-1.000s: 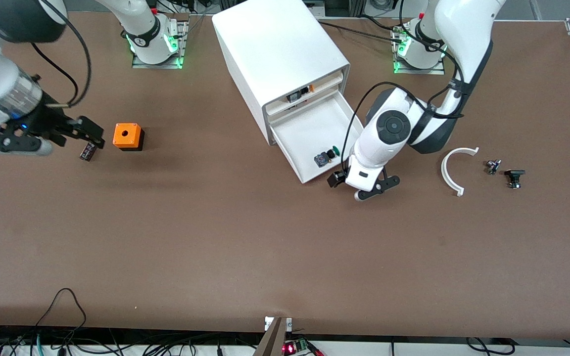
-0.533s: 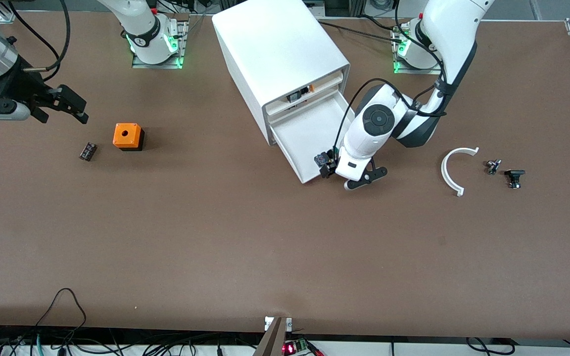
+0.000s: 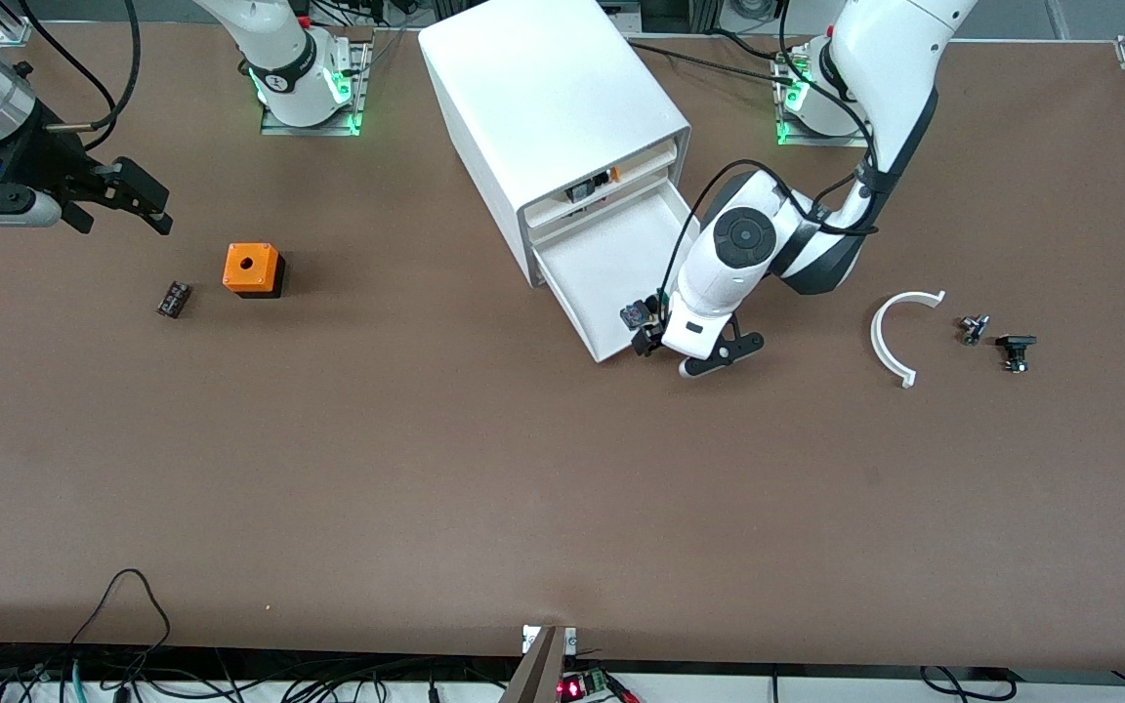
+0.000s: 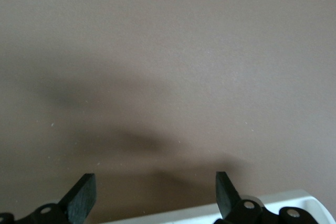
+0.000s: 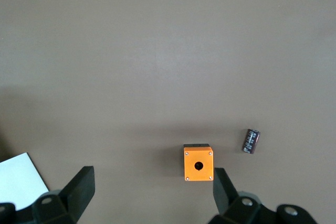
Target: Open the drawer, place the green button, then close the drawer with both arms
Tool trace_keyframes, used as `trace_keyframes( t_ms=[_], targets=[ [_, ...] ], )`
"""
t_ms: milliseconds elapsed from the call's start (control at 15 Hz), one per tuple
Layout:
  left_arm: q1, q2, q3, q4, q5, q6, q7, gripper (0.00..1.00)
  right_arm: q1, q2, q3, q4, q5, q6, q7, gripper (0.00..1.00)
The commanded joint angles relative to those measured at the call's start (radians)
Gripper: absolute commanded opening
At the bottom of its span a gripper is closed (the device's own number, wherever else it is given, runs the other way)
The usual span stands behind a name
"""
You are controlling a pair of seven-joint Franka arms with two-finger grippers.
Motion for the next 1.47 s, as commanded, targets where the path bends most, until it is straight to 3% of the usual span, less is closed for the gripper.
trace_keyframes(
  t_ms=[0, 467, 1133, 1400],
  targets=[
    [-0.031, 0.001, 0.009, -0.009, 0.062, 0.016, -0.069, 1.00, -0.017, 0.018, 0.014, 0.058, -0.016, -0.041, -0.009, 1.00],
    [-0.044, -0.008, -0.028, -0.026, 0.079, -0.014, -0.164, 1.00, -0.017, 0.113, 0.012, 0.233, -0.021, -0.165, -0.018, 1.00],
    [-0.027, -0.020, -0.207, -0.061, 0.076, -0.068, -0.296, 1.00, -0.020, 0.170, 0.011, 0.306, -0.021, -0.166, -0.009, 1.00],
    [-0.027, -0.020, -0.239, -0.069, 0.076, -0.083, -0.304, 1.00, -0.020, 0.170, 0.011, 0.306, -0.041, -0.166, -0.011, 1.00]
  ],
)
